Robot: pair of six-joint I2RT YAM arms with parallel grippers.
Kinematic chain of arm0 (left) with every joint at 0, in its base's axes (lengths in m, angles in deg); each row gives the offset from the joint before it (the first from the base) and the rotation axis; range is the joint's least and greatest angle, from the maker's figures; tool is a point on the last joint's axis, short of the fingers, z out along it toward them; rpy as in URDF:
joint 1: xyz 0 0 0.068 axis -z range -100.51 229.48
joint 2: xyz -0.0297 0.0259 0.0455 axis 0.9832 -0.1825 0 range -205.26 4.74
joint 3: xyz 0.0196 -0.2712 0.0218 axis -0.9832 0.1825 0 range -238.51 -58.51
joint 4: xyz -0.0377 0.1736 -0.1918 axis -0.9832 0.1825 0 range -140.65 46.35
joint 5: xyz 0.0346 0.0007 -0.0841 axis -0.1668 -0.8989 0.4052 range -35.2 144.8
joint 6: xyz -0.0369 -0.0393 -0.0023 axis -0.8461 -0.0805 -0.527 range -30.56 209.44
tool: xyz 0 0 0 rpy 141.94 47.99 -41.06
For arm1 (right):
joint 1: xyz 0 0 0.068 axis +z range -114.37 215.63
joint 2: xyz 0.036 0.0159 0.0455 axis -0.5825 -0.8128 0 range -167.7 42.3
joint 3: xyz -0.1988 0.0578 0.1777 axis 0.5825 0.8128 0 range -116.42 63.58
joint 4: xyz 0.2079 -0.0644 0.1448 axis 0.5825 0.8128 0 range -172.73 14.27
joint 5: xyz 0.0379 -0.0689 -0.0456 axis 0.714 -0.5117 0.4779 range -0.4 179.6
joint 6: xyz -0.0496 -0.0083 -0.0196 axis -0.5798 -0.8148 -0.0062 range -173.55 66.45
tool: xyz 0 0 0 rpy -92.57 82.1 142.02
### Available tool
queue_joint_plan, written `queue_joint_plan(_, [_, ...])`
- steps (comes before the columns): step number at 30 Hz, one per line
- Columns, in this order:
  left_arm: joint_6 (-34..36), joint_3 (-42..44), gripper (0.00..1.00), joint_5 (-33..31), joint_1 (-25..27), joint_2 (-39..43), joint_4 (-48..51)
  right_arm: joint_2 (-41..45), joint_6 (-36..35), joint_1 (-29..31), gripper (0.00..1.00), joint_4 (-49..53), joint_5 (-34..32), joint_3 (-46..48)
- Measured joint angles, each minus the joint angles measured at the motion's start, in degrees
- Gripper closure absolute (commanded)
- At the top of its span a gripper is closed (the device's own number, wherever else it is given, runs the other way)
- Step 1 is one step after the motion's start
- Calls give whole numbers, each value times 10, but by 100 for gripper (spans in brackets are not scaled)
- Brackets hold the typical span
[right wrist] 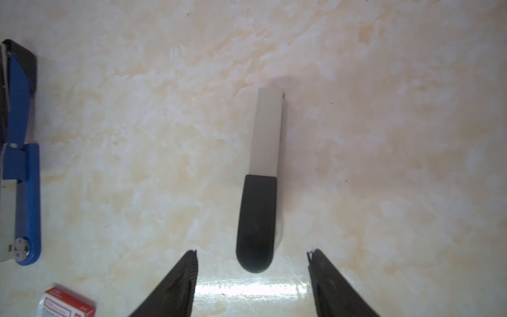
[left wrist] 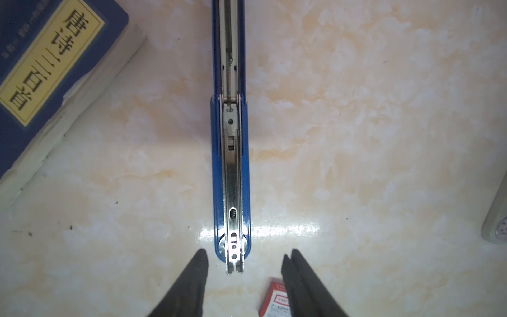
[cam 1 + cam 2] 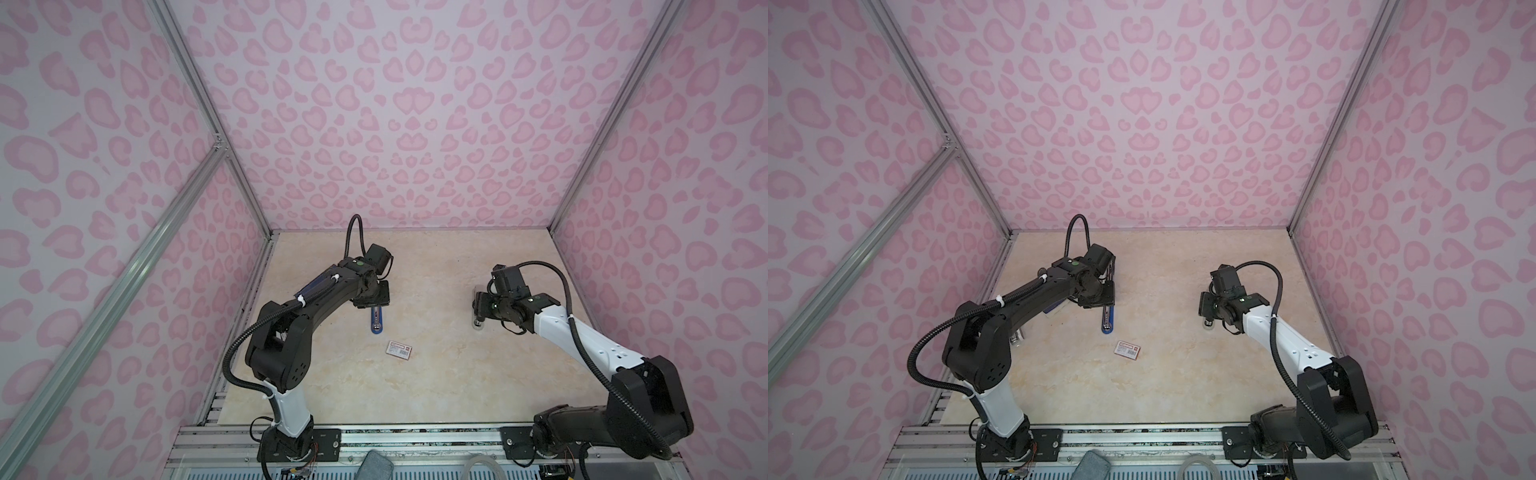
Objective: Load the staples into the stapler
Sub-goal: 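Release the blue stapler base and move the right gripper to the beige stapler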
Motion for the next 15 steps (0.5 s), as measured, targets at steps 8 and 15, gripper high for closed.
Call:
queue_joint_plan(8, [-34,63,50,38,15,34,-22,-48,-12,-7,32,11,-25,-7])
queue_joint_plan(15, [-47,90,50,50,18,43,-36,-95,-16,-2,36,-16,-14,-21])
